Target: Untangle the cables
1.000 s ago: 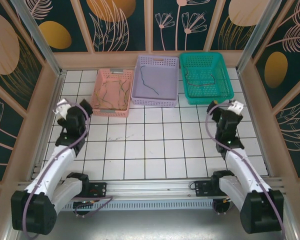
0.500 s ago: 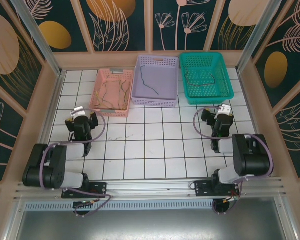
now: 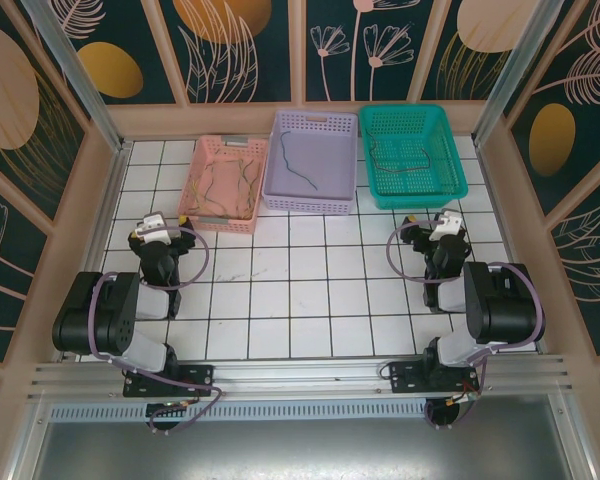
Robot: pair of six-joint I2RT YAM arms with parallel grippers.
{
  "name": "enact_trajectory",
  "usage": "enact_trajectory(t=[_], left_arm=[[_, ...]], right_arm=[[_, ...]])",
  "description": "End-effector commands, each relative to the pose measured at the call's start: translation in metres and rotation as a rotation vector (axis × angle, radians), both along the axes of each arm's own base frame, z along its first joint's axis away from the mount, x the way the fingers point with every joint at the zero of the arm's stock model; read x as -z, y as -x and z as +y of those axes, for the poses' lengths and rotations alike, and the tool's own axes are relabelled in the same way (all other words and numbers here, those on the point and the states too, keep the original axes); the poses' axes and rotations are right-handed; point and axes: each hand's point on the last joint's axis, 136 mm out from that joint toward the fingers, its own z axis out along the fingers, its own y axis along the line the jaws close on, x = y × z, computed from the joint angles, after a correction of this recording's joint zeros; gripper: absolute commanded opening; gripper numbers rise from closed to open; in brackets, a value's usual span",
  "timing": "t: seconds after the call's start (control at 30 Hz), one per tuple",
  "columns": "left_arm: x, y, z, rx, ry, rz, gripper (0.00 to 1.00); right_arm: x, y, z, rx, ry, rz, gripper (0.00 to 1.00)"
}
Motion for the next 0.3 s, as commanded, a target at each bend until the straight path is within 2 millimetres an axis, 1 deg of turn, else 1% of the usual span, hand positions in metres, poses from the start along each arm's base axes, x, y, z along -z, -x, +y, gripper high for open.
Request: enact_trajectory(t=[0.0,0.27], left_arm=[[-0.0181,-0.0054,-0.0008,0.012,-0.001,-0.069,0.99],[-0.0176,-0.0053,-0.0006,0.011,-0.002,-0.066,0.99]], right_arm=[[-0.0149,-0.0060,0.0067,-0.037,0.015,-0.057,0.99],[-0.0141,-0.0060,0.0065,-0.047,0.009,-0.054,0.99]])
